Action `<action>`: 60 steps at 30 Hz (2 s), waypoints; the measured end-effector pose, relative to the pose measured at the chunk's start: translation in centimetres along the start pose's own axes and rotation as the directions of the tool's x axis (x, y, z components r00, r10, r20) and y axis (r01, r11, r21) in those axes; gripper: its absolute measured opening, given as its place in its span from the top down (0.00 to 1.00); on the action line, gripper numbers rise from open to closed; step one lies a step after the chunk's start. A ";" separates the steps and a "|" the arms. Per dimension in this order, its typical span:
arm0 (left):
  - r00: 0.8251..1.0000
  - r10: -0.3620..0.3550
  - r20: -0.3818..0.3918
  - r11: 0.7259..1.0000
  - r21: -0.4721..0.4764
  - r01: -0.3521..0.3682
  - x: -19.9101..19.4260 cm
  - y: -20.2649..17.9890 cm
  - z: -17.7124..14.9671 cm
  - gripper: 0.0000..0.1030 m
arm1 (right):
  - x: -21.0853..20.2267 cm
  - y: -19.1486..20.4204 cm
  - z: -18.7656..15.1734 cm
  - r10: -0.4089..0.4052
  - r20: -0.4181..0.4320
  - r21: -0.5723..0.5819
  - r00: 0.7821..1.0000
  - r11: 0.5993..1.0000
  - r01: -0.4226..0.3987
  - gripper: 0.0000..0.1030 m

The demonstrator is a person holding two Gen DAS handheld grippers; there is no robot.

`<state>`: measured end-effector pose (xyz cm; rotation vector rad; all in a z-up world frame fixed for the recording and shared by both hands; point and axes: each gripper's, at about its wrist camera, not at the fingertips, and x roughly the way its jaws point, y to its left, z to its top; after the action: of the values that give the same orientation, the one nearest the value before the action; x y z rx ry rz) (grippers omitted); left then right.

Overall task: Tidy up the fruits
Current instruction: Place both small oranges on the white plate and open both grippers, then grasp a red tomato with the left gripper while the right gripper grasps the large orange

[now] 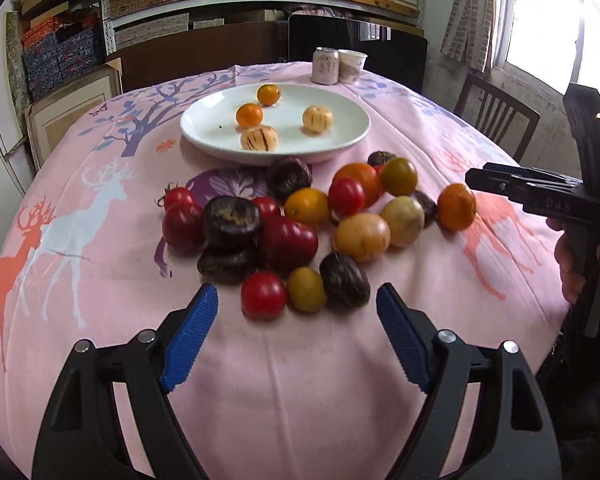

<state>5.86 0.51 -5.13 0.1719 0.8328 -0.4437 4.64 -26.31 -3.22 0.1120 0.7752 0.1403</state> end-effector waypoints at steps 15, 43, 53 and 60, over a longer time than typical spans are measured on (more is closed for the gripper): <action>0.998 0.058 -0.017 0.998 -0.031 -0.059 0.8 1.1 -0.4 0.42 | 0.6 -0.4 -2.6 0.038 -0.005 0.034 0.999 0.999 -0.037 0.34; 0.998 0.019 0.052 0.994 -0.110 -0.013 1.7 2.7 -0.3 0.74 | 0.9 0.9 -2.7 0.047 -0.003 -0.031 0.999 0.998 -0.047 0.32; 0.998 0.018 0.054 0.994 -0.110 -0.012 1.7 2.8 -0.4 0.74 | 2.4 1.7 -2.5 0.038 -0.054 -0.037 0.998 0.998 -0.040 0.55; 0.997 0.018 0.073 0.993 -0.118 -0.009 1.4 2.9 -0.4 0.74 | 1.3 1.2 -2.7 0.072 -0.002 -0.005 0.997 0.997 -0.072 0.55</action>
<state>7.66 2.79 -6.50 0.0519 0.7826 -0.3848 3.60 -24.82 -5.84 0.1346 0.7732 0.2104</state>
